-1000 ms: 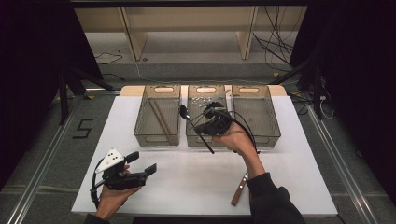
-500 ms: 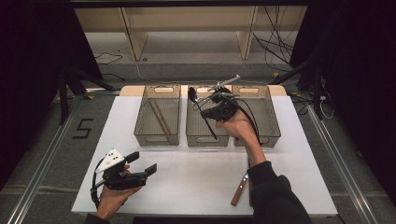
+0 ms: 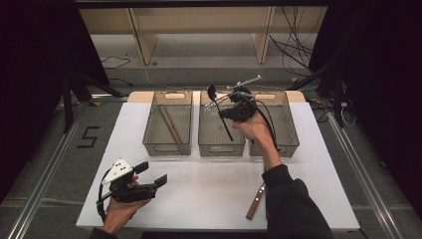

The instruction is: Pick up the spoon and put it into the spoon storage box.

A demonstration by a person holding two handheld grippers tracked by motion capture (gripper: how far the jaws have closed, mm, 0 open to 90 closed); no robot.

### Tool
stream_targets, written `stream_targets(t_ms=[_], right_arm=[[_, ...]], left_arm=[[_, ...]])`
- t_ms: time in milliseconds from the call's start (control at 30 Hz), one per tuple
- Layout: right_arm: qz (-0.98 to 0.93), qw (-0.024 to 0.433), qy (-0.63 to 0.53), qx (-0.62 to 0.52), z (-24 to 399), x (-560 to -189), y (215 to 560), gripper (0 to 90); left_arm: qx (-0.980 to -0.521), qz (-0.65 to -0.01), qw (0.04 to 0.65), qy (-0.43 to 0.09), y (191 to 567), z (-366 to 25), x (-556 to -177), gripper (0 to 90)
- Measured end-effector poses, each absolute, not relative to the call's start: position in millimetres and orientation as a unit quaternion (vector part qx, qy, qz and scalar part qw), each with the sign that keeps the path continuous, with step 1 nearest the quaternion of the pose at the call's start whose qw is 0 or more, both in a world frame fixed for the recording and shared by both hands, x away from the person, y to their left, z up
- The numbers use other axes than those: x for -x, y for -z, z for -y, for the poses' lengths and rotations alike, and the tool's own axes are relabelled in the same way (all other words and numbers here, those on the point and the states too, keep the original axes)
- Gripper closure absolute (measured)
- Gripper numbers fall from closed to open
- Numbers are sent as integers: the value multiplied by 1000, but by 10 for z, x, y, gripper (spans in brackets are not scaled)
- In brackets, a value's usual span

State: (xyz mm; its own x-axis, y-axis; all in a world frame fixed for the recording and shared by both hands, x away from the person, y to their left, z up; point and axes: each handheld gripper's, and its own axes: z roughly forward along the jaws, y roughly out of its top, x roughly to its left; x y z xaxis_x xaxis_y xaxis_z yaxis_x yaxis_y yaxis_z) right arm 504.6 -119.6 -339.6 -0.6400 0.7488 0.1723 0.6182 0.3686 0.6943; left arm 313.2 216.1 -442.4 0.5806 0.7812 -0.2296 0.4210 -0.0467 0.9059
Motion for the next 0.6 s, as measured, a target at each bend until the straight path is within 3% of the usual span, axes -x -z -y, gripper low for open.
stream_targets(t_ms=[600], right_arm=[[-808,97,-361,-455,1239,-5251,3605,861]], left_arm=[[-705,-425,543,-166,4422,-2163,-3129,116]])
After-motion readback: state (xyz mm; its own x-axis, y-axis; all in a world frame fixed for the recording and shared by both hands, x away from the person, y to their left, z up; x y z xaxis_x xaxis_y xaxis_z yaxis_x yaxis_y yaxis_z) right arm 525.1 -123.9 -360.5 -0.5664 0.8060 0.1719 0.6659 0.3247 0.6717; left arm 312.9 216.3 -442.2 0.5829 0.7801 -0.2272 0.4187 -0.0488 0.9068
